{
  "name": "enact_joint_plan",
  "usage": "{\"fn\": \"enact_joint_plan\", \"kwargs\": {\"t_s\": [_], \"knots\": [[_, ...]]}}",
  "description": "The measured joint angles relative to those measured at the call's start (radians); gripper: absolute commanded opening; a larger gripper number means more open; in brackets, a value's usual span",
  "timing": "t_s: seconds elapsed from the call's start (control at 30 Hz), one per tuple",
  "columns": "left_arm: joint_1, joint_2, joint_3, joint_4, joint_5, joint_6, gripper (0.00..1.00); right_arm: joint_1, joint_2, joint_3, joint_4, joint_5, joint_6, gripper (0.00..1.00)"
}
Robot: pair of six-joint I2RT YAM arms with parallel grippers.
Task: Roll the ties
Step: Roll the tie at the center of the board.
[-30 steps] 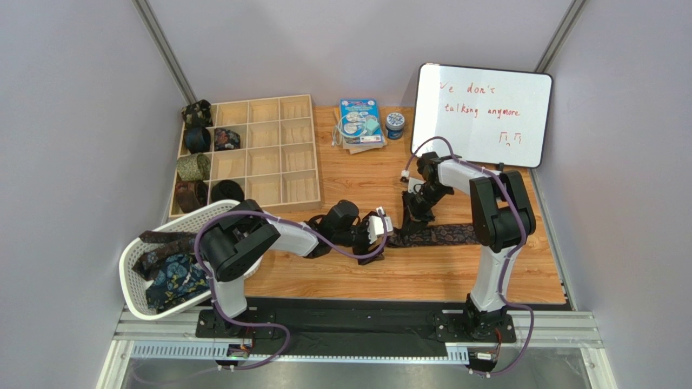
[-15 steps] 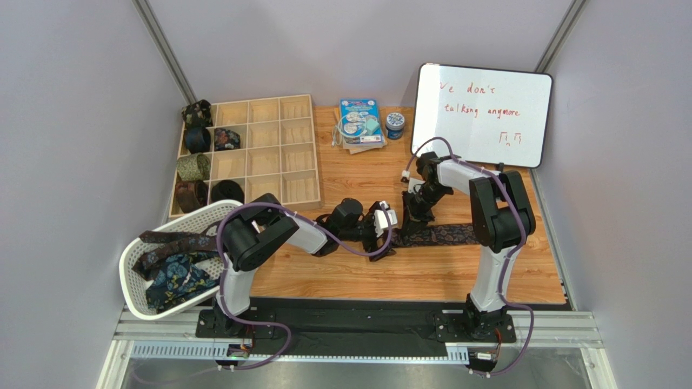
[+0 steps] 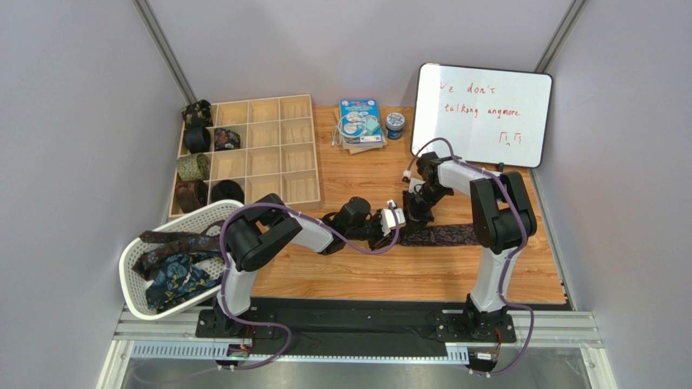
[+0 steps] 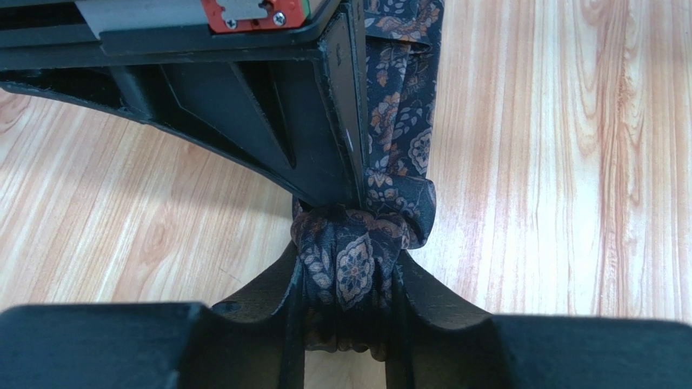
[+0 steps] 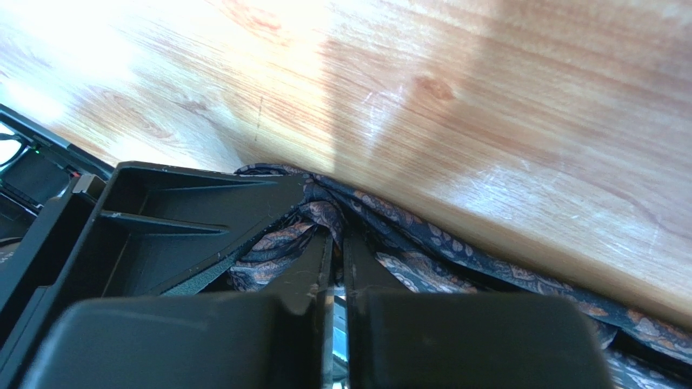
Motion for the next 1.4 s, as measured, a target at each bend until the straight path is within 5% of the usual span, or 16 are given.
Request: {"fn": "enact_joint_plan", "kwargs": {"t_s": [0.2,0.83,0.9,1.0,1.23,1.4], "knots": [[0.002,-0.020,-0.021,-0.008,-0.015,0.016,0.20,-0.007,-0.005,0.000,0.012,-0.002,-0.003,0.40],[0.007,-0.031,-0.035,-0.007,-0.002,0.014,0.23,-0.045,-0.028,-0.026,0.033,-0.127,-0.026,0.42],[0.009,-0.031,-0.035,-0.008,0.005,0.014,0.24,-0.045,-0.028,-0.032,0.034,-0.129,-0.031,0.36],[0.011,-0.031,-0.036,-0.007,0.015,0.014,0.26,-0.045,-0.029,-0.041,0.036,-0.135,-0.042,0.02],[0.016,-0.033,-0.045,-0.002,0.040,0.041,0.44,-0.040,-0.029,-0.053,0.038,-0.119,-0.044,0.00],[0.026,-0.046,-0.063,-0.013,0.085,0.114,0.45,-0.032,-0.028,-0.052,0.037,-0.115,-0.041,0.00]]}}
